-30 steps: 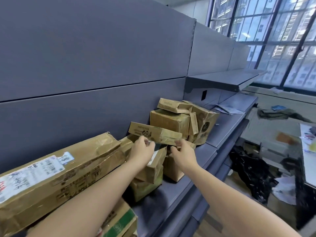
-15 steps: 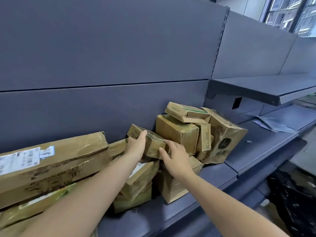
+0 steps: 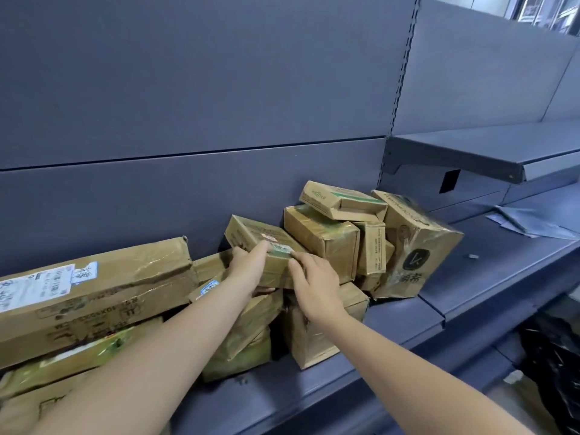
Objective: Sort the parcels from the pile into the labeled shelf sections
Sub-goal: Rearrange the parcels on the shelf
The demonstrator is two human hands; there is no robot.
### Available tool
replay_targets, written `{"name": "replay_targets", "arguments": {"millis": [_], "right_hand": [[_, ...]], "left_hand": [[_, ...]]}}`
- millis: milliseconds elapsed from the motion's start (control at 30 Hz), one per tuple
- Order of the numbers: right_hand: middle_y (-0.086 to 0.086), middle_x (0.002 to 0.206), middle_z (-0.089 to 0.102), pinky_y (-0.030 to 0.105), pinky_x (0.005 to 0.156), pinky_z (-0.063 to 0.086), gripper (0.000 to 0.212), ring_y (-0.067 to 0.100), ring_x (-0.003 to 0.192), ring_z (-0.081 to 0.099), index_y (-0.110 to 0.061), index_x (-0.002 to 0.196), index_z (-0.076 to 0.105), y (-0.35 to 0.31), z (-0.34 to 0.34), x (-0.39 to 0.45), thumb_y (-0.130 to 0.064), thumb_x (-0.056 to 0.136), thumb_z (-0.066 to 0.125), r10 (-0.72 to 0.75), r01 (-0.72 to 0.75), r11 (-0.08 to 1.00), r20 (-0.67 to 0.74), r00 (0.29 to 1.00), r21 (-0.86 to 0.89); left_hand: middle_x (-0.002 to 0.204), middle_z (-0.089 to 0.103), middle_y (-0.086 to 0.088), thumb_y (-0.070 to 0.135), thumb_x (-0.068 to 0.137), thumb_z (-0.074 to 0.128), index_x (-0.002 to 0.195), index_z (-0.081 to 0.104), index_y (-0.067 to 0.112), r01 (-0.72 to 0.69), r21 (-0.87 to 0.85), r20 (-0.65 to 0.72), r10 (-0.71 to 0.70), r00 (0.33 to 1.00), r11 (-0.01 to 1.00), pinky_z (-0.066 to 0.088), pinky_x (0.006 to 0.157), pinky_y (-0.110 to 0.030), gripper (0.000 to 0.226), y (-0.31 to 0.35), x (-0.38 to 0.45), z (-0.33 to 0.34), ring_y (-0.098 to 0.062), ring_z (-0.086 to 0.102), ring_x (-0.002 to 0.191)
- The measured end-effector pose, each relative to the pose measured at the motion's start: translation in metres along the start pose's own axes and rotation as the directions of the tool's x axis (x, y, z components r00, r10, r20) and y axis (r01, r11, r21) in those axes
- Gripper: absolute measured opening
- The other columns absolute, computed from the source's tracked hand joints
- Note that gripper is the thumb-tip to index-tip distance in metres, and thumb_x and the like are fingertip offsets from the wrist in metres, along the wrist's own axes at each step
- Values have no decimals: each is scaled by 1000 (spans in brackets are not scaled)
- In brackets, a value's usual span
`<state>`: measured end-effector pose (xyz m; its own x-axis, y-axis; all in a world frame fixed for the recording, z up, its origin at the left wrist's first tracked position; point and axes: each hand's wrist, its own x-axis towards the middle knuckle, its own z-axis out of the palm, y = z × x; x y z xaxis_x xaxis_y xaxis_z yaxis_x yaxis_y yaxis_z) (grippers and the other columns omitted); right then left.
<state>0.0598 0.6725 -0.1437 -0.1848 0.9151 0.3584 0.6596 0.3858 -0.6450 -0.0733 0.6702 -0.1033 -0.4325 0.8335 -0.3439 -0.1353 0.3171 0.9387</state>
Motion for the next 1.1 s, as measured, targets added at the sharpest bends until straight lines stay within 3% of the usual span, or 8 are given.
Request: {"name": "replay_targets", "arguments": {"millis": [100,300,533,633,700,900,1000,1100], "right_hand": [[1,107,67,41,93,42,39,24,105,56,-18,104,67,-6,-11,10,-38,101,33,102,-99,993,-40,994,65],[2,122,63,31,80,39,36,19,105,52,-21,123,61,-12,-30,27,-34,100,37,229,-235,958,57,972,165],[5,134,55,29,85,39,46,16,102,46,-19,139,49,-15,-29,22,-38,98,45,320,-351,883,147,936,311],[5,124,56,37,93,48,48,21,102,49,-18,136,51,-17,-32,19,-44,95,49,379,-443,819,237,895,365],[1,113,55,34,88,47,45,21,101,51,-19,131,53,-19,-32,16,-45,95,51,359,-442,817,273,893,370],[-4,110,56,25,80,37,39,15,99,52,-19,127,55,-20,-30,7,-43,96,53,276,-358,841,248,929,406],[-6,109,56,19,67,39,35,12,97,53,-20,123,54,-21,-29,1,-43,96,53,249,-326,850,230,941,413],[-5,113,60,22,76,41,36,12,100,54,-22,122,54,-20,-26,-3,-44,94,56,224,-290,859,198,954,423]], "left_hand": [[110,57,-13,43,59,57,131,40,20,-22,-54,-4,21,1000,998,59,60,-52,77,-5,-3,-4,-35,64,92],[112,61,-15,36,75,53,129,44,17,-60,-145,23,64,998,988,56,55,-44,57,-11,-13,-15,-36,66,92],[114,63,-15,34,79,48,128,47,20,-51,-184,46,60,997,982,58,58,-45,51,-13,-25,-26,-35,65,95],[109,61,-13,24,89,43,127,45,18,-107,-193,32,115,993,975,56,74,-50,39,-16,-27,-30,-32,62,93],[105,61,-11,22,91,42,128,45,17,-123,-192,33,131,991,974,54,80,-50,38,-17,-29,-32,-29,61,91],[115,63,-12,25,88,43,128,48,19,-106,-179,47,116,992,978,51,78,-38,41,-19,-34,-42,-28,61,98],[119,63,-11,34,73,47,128,51,20,-109,-146,51,117,992,983,51,90,-42,57,-18,-37,-44,-29,60,107],[122,60,-2,38,79,51,131,47,20,-175,-36,19,176,984,984,44,94,-42,55,-16,-42,-47,-21,55,109]]}}
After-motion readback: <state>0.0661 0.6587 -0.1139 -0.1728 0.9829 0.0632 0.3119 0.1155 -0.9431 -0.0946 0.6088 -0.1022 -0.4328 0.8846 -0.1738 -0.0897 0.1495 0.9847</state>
